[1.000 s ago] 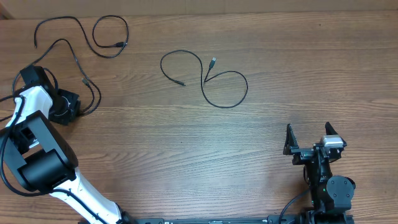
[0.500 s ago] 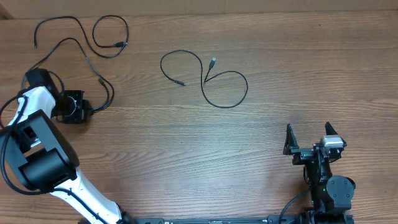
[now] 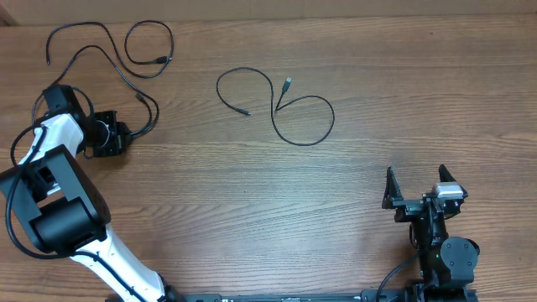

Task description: Untangle cables

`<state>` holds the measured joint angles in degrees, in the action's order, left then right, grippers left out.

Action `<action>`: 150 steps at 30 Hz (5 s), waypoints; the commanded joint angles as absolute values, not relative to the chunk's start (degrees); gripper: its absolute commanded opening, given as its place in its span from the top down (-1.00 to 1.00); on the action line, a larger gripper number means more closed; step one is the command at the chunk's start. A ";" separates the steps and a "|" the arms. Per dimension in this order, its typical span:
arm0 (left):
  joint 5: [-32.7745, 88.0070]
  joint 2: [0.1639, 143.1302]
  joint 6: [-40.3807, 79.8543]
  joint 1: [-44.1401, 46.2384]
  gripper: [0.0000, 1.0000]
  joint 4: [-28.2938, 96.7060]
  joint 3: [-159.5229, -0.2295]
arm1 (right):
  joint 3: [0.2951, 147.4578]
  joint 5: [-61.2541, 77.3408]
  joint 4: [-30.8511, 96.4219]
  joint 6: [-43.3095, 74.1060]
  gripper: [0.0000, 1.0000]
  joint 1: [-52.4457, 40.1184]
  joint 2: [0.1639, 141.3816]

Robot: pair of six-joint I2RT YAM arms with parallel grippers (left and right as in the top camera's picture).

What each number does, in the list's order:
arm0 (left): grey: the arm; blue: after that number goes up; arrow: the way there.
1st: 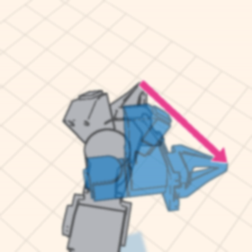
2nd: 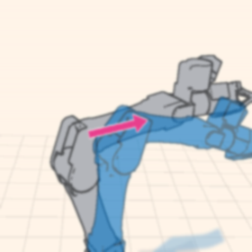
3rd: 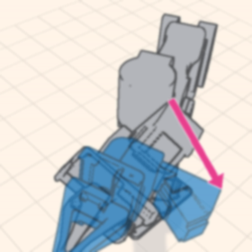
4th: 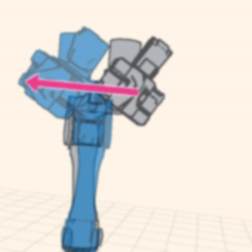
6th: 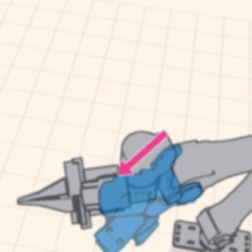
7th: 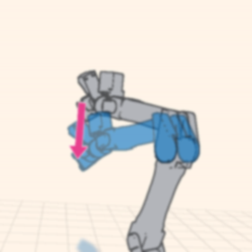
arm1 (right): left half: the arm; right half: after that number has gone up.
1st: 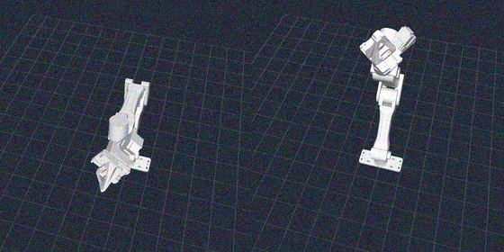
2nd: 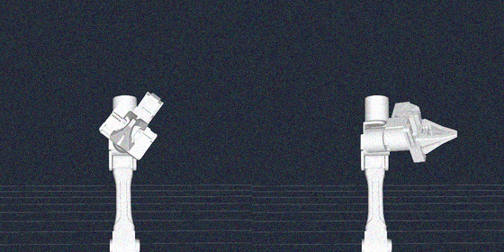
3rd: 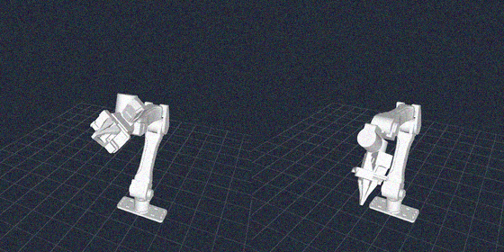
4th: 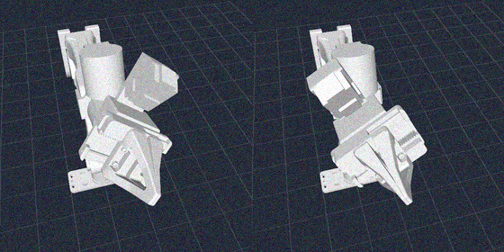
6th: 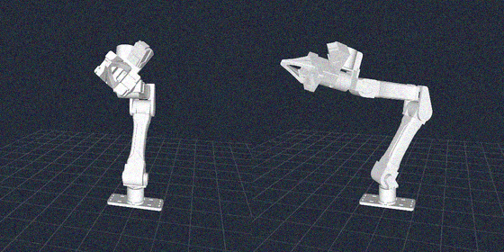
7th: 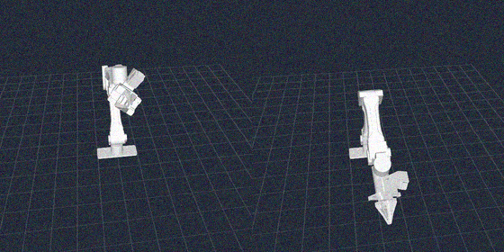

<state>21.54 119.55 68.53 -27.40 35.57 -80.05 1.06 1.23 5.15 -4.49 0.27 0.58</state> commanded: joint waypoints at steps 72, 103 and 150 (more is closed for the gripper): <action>21.98 91.81 43.11 -31.81 -0.99 52.42 -80.90 | 0.47 1.15 4.82 -4.34 -1.00 0.01 0.16; 20.45 93.65 18.09 24.32 -0.99 49.23 -80.75 | 0.47 1.15 4.82 -4.34 -1.00 0.01 0.16; 19.07 119.70 -22.72 28.53 -0.74 24.18 -80.75 | 0.47 1.15 4.82 -4.34 -1.00 0.01 0.16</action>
<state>18.81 117.08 -21.47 28.42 24.16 -80.64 1.06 1.26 5.15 -4.51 0.27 0.58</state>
